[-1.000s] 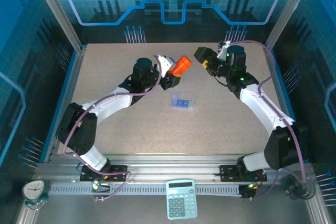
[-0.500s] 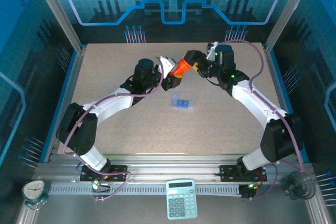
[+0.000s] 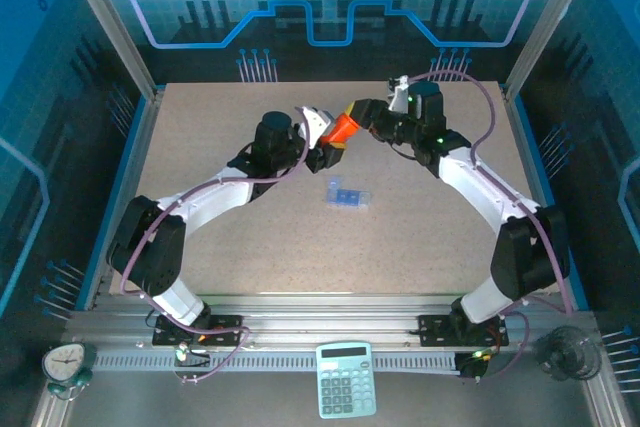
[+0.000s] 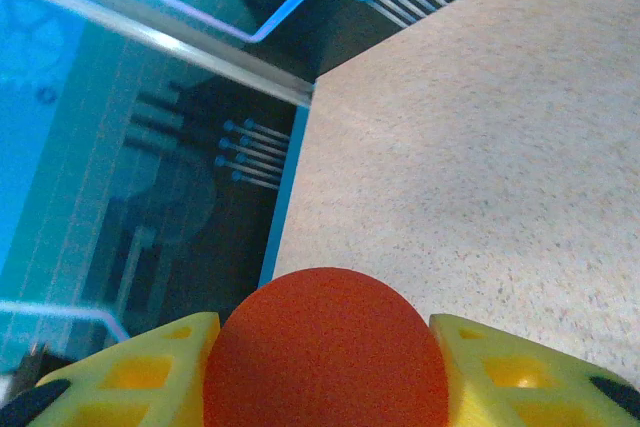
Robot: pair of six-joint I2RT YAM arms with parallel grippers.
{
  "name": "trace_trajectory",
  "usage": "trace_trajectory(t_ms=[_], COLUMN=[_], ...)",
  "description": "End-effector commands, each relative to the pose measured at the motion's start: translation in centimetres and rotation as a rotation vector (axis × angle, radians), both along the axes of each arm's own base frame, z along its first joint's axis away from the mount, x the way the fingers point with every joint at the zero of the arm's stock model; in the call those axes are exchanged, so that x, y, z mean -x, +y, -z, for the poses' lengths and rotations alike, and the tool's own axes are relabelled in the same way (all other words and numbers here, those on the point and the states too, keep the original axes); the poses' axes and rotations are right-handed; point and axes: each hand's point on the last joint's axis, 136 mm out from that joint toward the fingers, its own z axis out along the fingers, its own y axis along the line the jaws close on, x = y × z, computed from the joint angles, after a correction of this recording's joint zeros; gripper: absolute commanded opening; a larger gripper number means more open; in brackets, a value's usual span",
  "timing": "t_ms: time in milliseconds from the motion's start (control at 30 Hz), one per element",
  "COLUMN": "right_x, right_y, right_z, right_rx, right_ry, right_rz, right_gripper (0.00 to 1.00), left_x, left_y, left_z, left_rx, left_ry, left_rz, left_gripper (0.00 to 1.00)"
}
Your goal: Sort the pills into containers
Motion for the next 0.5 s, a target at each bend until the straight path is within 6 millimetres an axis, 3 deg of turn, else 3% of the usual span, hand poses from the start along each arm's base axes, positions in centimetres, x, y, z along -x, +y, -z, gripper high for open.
trace_trajectory(t_ms=[0, 67, 200, 333, 467], right_x=[0.5, 0.8, 0.5, -0.6, -1.2], right_y=[0.9, 0.7, -0.4, -2.4, -4.4], right_z=[-2.4, -3.0, -3.4, -3.8, -3.0], right_rx=[0.009, -0.008, -0.051, -0.116, -0.170], right_ry=[-0.267, -0.345, -0.353, -0.250, -0.112], right_rz=[-0.218, -0.272, -0.254, -0.084, 0.120], right_gripper=[0.43, 0.45, 0.66, 0.79, 0.81], left_x=[1.9, 2.6, 2.7, 1.8, 0.7], left_y=[-0.7, -0.6, -0.4, 0.2, 0.8], left_z=[-2.8, -3.7, -3.7, -2.8, -1.9], left_rx=[0.134, 0.198, 0.215, 0.173, 0.088], left_ry=[0.028, 0.074, 0.105, 0.088, 0.038], left_rz=[0.143, 0.204, 0.219, 0.153, 0.060], left_gripper=[0.00, 0.00, 0.00, 0.00, 0.00])
